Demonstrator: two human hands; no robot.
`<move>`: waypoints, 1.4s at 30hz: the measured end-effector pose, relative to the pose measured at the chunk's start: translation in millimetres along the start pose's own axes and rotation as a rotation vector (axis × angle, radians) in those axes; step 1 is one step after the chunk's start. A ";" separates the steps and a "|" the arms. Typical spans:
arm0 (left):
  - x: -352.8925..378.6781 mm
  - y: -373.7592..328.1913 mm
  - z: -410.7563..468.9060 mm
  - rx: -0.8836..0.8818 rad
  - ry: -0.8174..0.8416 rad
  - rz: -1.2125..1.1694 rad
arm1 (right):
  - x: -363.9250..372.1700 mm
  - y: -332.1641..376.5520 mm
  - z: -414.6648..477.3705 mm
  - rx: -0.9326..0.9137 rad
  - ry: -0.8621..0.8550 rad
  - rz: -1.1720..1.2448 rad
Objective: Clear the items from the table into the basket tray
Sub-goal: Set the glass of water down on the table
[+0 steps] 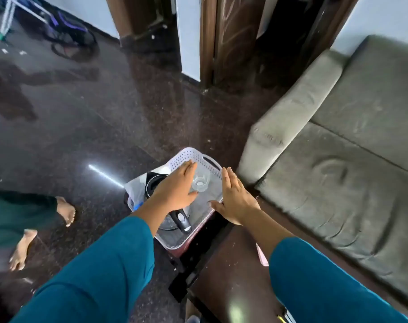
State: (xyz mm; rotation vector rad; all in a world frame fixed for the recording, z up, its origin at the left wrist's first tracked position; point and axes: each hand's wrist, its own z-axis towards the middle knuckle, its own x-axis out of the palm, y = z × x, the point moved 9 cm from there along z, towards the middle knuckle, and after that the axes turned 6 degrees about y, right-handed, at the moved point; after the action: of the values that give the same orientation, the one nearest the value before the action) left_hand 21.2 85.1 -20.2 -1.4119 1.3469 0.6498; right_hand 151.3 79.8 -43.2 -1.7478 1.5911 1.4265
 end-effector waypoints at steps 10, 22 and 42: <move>65.4 61.5 113.8 -0.223 0.328 -0.039 | 58.5 -26.9 102.9 0.119 0.062 0.264; 112.9 81.5 165.0 -0.237 0.421 -0.068 | 109.6 -52.3 166.4 0.251 0.096 0.437; 25.3 -92.6 91.8 0.099 0.186 -0.130 | 2.1 -106.3 -11.3 0.251 -0.300 0.633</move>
State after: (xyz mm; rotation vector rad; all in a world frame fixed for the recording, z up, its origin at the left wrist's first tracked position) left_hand 137.8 144.0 -44.3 -1.4935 1.3978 0.3686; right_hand 250.9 100.1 -76.4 -0.8670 2.1320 1.5630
